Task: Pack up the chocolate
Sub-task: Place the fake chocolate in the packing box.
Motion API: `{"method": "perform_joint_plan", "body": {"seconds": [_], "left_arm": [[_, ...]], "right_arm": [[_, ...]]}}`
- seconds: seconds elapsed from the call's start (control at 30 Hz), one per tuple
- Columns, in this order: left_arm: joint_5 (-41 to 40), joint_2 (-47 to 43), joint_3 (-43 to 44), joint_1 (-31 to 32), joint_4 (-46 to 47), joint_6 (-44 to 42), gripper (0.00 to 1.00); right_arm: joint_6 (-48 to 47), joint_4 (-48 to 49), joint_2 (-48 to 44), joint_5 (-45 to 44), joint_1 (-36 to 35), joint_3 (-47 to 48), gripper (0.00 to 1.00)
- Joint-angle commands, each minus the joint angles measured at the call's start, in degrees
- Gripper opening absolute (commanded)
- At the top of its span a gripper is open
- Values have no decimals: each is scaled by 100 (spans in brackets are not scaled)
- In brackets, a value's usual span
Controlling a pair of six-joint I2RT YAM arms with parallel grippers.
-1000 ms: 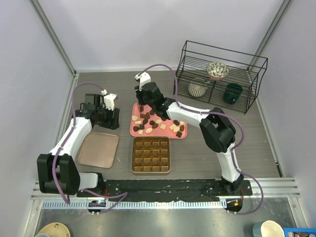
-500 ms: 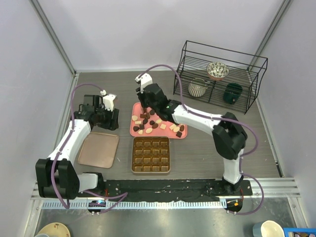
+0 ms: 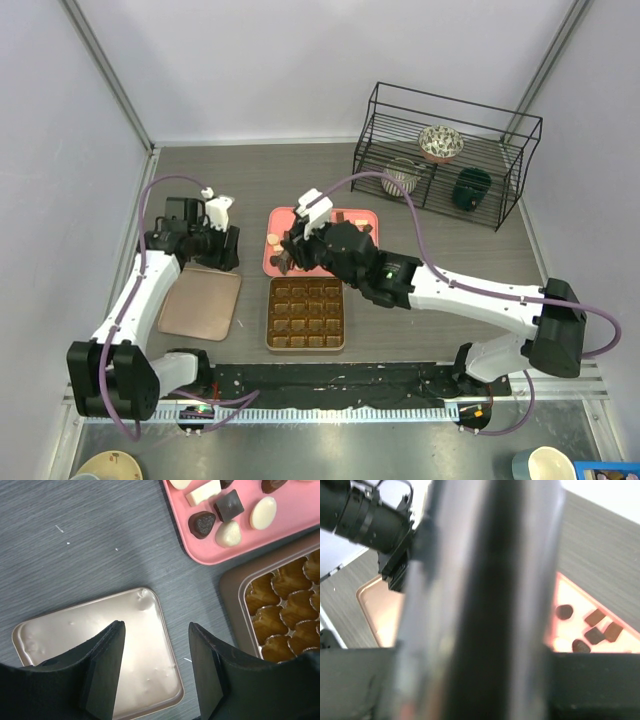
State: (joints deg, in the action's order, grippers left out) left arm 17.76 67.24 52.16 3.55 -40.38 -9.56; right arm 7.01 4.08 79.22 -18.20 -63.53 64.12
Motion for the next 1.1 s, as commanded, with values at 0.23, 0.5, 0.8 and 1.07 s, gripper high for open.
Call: {"method": "perform_joint_plan", "body": {"seconds": [0.23,0.5,0.8,1.07], "left_arm": [[246,-370,-22,-30,-356,-423,58],[272,-431,-110,-30,-400,-608,58],[281,-510,-136,-30,-471,-731,58],[307,-572,-162,-39,-515,-758,58]], "right_arm": [[275,277,418,-44,-300,-49,20],[214,383,735,-79,-309,101,31],[266,506,805,-9,-309,180,41],[240,463,841,-69,-309,294,41]]}}
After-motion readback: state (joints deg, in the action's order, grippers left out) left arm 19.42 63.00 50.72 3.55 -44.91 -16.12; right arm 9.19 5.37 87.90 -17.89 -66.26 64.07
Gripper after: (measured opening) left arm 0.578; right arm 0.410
